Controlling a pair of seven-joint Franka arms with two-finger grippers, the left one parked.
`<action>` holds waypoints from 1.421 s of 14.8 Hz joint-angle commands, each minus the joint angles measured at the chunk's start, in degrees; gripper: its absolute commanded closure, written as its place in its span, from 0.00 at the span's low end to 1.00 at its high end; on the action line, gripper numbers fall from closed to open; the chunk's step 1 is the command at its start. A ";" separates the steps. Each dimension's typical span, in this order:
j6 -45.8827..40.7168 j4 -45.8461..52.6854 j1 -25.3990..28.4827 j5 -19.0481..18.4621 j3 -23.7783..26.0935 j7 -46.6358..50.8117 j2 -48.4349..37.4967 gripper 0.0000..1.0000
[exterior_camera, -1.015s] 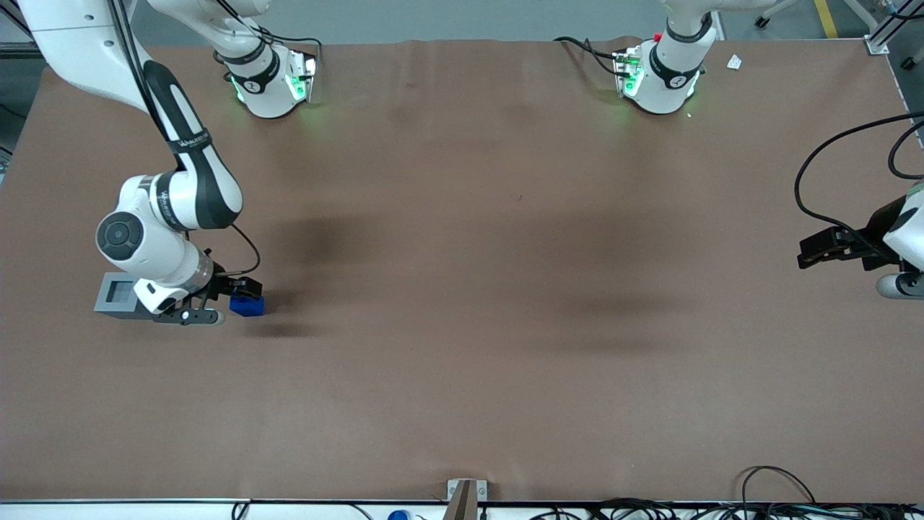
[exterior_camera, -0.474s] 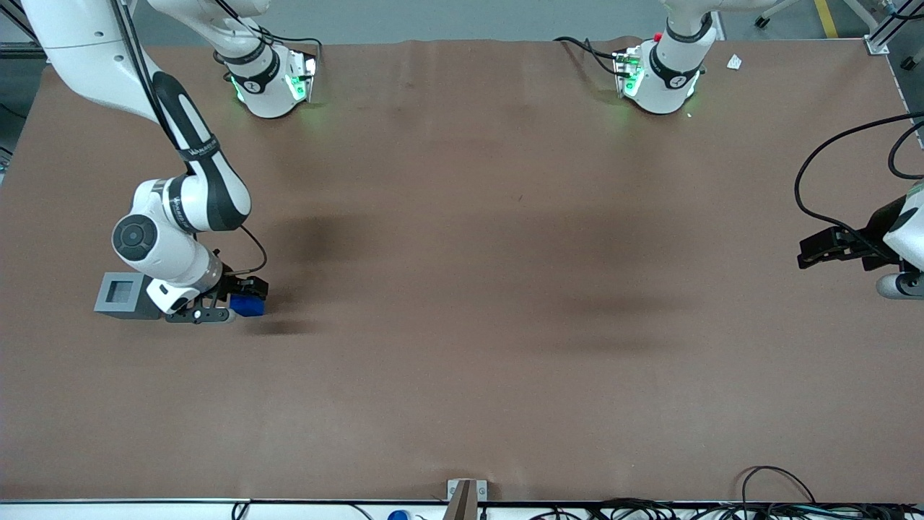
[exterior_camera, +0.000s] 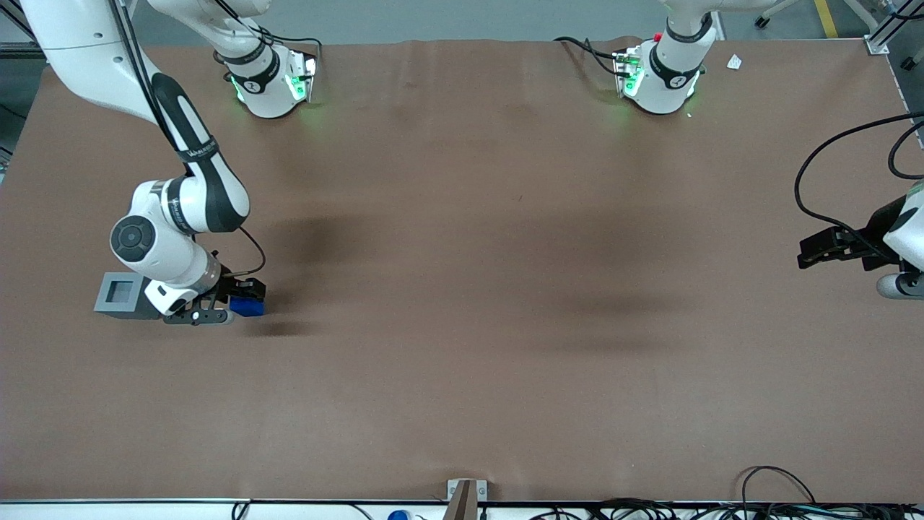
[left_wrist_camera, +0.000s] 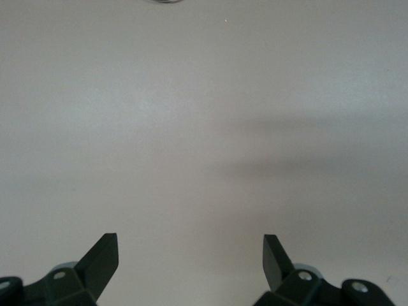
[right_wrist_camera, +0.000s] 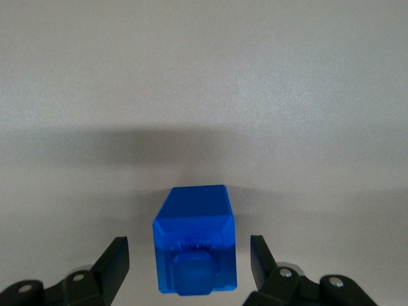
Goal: Insert blue part into gray base with right arm
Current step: 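Close the right gripper on the blue block and lift it, then carry the blue block with the right gripper over the gray base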
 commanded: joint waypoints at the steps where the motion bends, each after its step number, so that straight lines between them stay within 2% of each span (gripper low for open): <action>1: -0.07 1.16 -0.27 -0.70 0.13 0.34 0.83 0.23; 3: -0.86 1.24 -0.36 -0.70 0.13 0.25 0.92 0.29; 5: -1.04 1.24 -0.36 -0.70 0.13 0.08 0.92 0.41; 7: -1.04 1.33 -0.36 -0.70 0.13 0.08 1.01 0.65; 9: -1.56 2.47 -0.80 -0.09 -0.05 0.43 0.92 0.77; 11: -5.76 5.01 -1.59 0.00 -0.05 0.34 0.83 0.91; 16: -27.46 19.15 -5.27 -0.09 -0.14 -0.18 0.13 0.97; 18: -28.20 20.14 -8.52 -0.44 -0.14 -2.19 -0.13 1.00; 21: -28.02 20.49 -14.41 0.00 -0.05 -10.10 -0.40 1.00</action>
